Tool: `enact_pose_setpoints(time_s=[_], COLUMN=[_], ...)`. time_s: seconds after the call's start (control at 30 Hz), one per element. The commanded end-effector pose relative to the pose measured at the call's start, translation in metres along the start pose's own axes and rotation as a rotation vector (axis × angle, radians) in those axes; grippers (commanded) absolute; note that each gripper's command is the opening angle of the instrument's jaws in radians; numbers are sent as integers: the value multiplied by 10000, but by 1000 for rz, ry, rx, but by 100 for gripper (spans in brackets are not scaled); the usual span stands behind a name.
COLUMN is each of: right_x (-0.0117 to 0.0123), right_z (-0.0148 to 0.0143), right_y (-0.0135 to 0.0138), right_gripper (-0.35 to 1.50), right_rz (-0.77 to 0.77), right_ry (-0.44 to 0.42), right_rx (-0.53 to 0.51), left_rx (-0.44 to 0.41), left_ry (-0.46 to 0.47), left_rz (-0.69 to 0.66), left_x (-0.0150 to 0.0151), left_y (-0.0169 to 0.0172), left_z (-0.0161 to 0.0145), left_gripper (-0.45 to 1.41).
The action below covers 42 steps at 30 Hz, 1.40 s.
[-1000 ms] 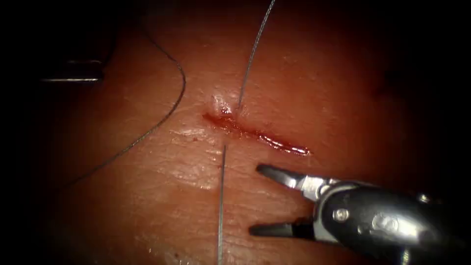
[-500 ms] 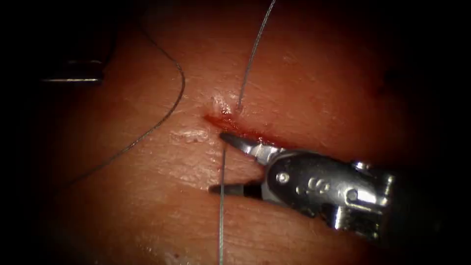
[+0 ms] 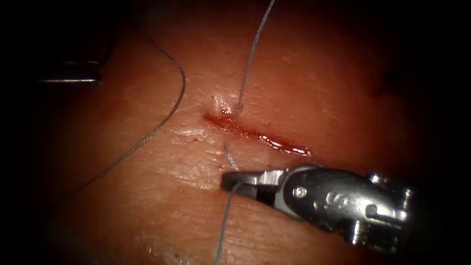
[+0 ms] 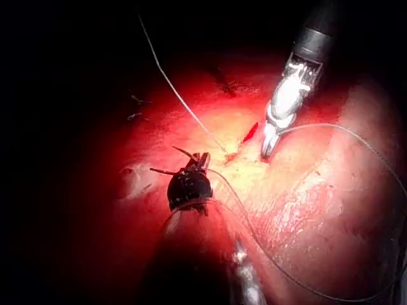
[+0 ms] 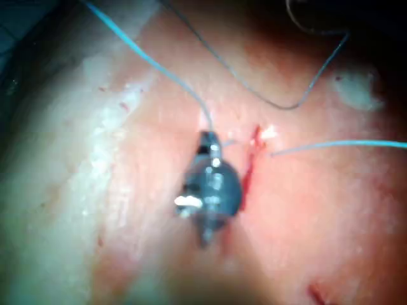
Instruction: Wound Closure
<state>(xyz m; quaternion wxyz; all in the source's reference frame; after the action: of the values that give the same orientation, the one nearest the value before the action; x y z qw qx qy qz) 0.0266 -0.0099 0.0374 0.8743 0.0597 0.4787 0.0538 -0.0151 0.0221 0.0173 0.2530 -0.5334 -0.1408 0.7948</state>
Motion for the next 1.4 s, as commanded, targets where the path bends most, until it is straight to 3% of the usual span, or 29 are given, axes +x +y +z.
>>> enact_pose_setpoints(time_s=[0.03,0.2,0.37,0.63,0.7,0.77,0.8,0.87,1.07,1.27,1.4], right_x=[0,16,38,50,53,53,53,50,32,12,1], right_z=[2,-17,-17,-13,-14,-17,-19,-31,-58,-31,-7], right_y=[-7,-42,-80,-98,-97,-91,-87,-68,-2,28,30], right_gripper=[-35,-35,-35,-35,-35,56,88,120,125,126,131], right_rz=[-4,-33,-46,-33,-7,3,8,29,74,67,62], right_ry=[2,12,22,28,68,96,100,79,43,26,21], right_rx=[10,43,72,140,155,116,72,-18,-106,-162,-182], left_rx=[0,0,0,0,0,0,0,0,3,2,2], left_ry=[2,2,2,2,2,2,2,2,2,2,2], left_rz=[2,2,2,2,2,2,2,2,2,3,3], left_x=[-1,-1,-1,-1,-1,-1,-1,-1,-1,-2,-2], left_y=[-4,-4,-4,-4,-4,-4,-4,-4,-4,-4,-4], left_z=[7,7,7,7,7,7,7,7,7,6,6], left_gripper=[-45,-45,-45,-45,-45,-45,-45,-45,-45,-45,-45])
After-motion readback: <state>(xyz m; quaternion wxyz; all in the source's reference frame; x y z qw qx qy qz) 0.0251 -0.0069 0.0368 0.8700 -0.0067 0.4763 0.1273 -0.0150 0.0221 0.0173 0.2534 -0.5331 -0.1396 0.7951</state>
